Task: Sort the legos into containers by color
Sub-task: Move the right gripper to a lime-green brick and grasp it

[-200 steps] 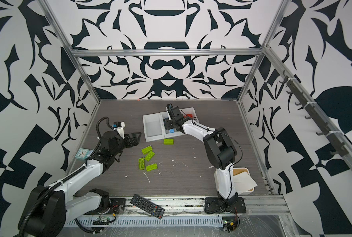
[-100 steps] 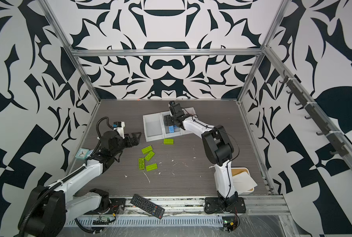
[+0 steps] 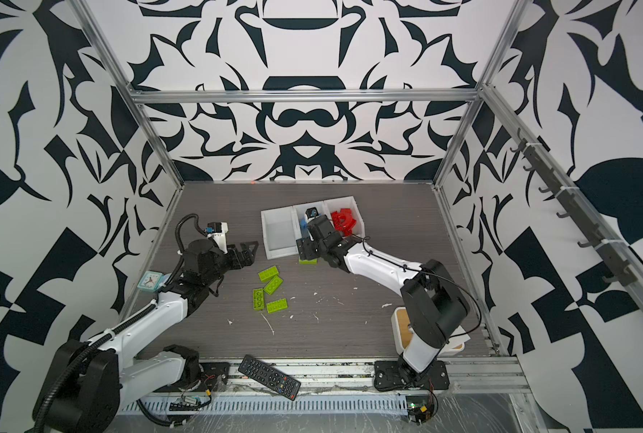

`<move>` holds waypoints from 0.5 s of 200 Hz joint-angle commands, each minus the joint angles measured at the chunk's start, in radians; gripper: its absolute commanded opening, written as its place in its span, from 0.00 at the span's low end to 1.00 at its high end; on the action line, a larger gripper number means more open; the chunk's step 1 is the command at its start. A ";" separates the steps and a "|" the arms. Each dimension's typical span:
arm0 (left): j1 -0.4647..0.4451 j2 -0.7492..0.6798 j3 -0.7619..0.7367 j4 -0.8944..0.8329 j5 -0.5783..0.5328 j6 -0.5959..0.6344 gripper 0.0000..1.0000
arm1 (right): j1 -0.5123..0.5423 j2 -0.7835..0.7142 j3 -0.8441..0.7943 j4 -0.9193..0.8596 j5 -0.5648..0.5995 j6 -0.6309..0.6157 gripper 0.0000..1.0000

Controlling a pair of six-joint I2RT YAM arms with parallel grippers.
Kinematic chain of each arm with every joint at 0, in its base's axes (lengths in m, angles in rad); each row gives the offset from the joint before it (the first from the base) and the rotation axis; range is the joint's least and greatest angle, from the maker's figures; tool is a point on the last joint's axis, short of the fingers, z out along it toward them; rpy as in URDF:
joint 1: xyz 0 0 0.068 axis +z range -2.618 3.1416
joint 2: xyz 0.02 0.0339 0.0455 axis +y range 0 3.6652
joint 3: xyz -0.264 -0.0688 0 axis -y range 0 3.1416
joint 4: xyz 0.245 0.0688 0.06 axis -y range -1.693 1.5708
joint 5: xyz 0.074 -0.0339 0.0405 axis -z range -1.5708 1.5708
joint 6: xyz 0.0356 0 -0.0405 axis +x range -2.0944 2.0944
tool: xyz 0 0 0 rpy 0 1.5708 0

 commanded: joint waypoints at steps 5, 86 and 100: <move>0.002 -0.012 -0.007 0.009 0.009 -0.002 1.00 | 0.016 -0.006 -0.045 0.054 0.062 0.074 0.86; 0.002 -0.020 -0.008 0.007 0.002 0.000 1.00 | 0.026 0.083 -0.025 0.076 0.055 0.093 0.86; 0.002 -0.020 -0.007 0.008 0.002 0.001 1.00 | 0.028 0.104 -0.015 0.081 0.051 0.092 0.86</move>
